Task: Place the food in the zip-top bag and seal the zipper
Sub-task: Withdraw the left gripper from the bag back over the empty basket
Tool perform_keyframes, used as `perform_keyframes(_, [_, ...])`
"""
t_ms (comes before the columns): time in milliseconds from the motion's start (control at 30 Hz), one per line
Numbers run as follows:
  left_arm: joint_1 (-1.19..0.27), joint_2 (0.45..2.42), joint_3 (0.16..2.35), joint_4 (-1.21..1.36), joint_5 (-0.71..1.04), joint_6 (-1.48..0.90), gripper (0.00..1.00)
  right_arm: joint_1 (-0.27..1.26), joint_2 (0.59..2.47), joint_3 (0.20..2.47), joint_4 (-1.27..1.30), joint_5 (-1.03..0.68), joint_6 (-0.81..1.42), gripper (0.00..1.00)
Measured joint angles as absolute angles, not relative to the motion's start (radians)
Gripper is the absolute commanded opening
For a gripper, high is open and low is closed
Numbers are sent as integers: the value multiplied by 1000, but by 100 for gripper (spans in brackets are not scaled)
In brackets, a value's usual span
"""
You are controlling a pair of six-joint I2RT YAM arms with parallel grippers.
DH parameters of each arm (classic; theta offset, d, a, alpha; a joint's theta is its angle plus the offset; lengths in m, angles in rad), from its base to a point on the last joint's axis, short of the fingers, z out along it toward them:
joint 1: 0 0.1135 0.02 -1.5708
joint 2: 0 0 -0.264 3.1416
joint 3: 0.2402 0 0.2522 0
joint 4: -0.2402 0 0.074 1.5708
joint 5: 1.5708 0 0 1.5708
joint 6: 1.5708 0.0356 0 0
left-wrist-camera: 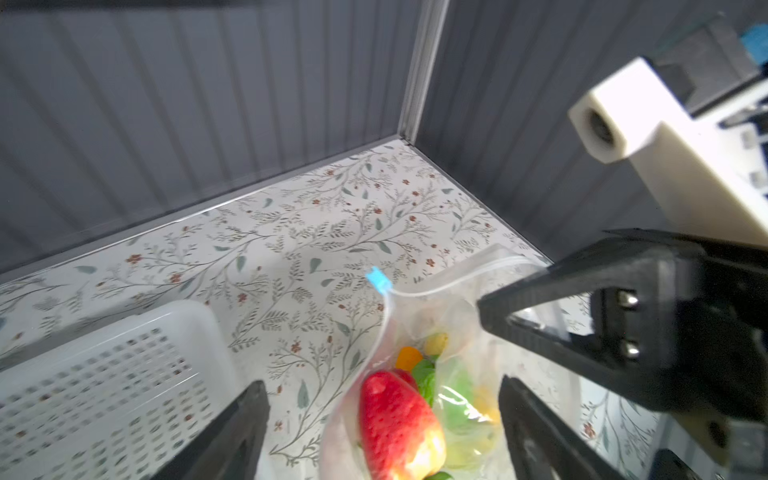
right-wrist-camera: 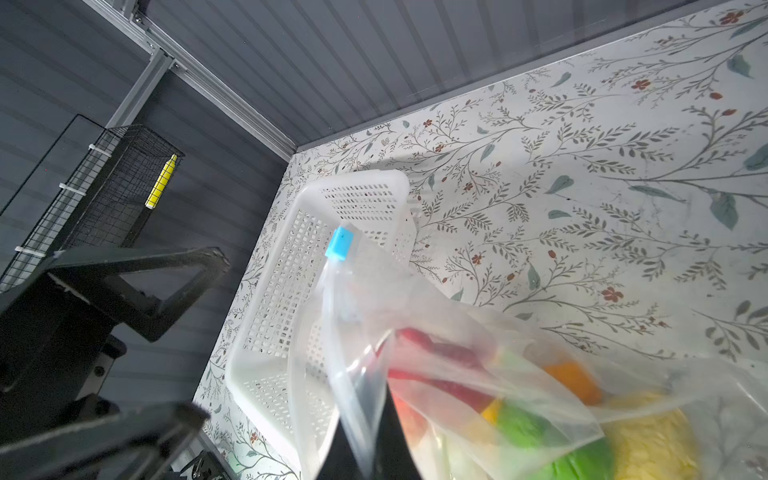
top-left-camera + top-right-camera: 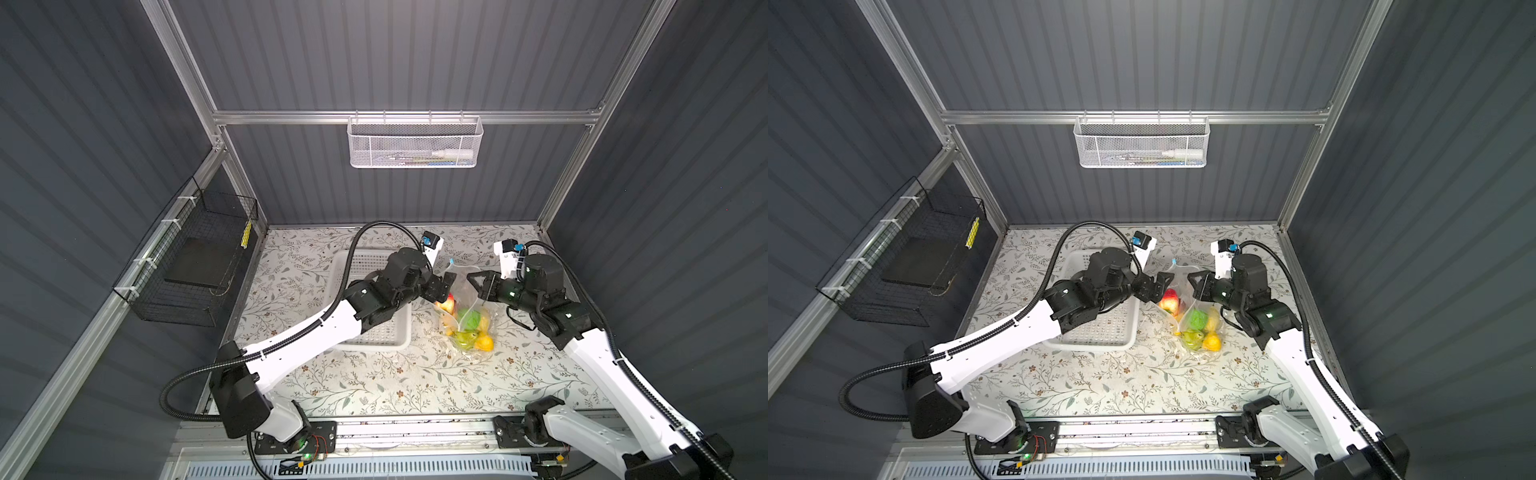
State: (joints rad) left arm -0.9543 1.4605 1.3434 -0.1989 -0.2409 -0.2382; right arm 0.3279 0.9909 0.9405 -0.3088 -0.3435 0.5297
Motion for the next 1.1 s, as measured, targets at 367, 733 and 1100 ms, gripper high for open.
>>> perform_keyframes(367, [-777,1475,1159,-237,-352,-384,92,328,974,941,-316,-314,516,0])
perform_keyframes(733, [-785,1745,1234,-270,-275,-397,92,328,974,941,-323,-309,512,0])
perform_keyframes(1100, [-773,1824,1271,-326,-327,-393,88,328,975,941,-323,-306,512,0])
